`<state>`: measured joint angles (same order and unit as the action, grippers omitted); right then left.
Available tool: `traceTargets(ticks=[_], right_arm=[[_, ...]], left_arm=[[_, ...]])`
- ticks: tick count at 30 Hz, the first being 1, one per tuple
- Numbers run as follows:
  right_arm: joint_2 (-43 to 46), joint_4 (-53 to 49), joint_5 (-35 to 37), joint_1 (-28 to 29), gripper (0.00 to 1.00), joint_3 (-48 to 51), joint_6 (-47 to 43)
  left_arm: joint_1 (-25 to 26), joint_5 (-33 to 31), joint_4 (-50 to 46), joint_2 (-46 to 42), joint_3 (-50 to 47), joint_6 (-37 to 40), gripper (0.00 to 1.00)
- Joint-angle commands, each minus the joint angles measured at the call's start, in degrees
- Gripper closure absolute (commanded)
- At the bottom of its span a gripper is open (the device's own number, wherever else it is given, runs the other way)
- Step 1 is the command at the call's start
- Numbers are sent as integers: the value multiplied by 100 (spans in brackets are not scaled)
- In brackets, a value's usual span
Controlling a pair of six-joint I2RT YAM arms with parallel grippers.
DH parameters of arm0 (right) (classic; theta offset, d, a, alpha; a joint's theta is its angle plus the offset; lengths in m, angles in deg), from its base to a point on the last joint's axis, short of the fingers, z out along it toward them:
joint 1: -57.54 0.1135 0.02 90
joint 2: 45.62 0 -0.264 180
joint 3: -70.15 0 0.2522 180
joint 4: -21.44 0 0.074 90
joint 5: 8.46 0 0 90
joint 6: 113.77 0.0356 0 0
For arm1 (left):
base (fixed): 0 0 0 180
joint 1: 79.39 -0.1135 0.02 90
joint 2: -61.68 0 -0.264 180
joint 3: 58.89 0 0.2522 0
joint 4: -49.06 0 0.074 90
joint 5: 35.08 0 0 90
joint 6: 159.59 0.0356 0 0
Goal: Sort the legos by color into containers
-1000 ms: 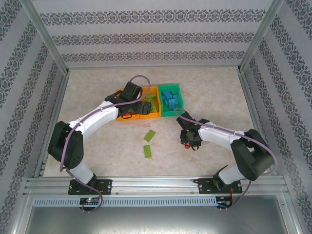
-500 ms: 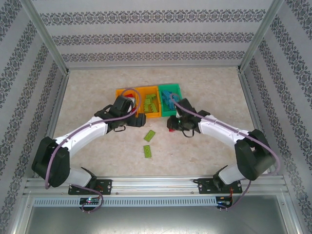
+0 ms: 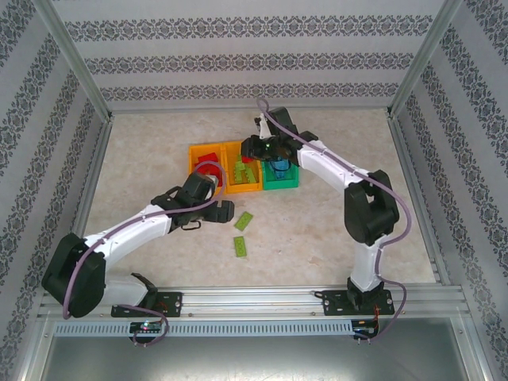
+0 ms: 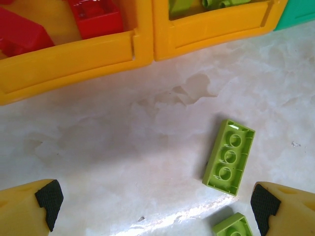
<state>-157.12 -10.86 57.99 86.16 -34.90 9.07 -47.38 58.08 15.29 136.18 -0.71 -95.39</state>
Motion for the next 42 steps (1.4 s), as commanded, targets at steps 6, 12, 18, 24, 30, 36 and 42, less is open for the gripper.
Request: traceTargets(ticks=[6, 12, 18, 24, 30, 36, 42], right_arm=[[-955, 40, -896, 188, 76, -1283, 232], [-1743, -79, -1042, 414, 74, -2183, 421], [-2351, -15, -1065, 506, 69, -2787, 706], [-2682, -211, -975, 574, 55, -3074, 731], [-2578, -138, -1035, 592, 32, -3001, 758], [-1767, 142, -1108, 671, 24, -2403, 610], [-485, 215, -584, 534, 14, -915, 269]], left_arm=[[72, -647, 191, -919, -740, -661, 0], [74, -980, 98, -1691, -1109, -808, 0], [69, -1088, -82, -1988, -1259, -821, 0], [73, -1082, -82, -2040, -1330, -860, 1], [69, -1037, -91, -2050, -1291, -806, 0], [67, -860, 99, -1990, -1257, -747, 0], [256, -508, 341, -1480, -1047, -553, 0]])
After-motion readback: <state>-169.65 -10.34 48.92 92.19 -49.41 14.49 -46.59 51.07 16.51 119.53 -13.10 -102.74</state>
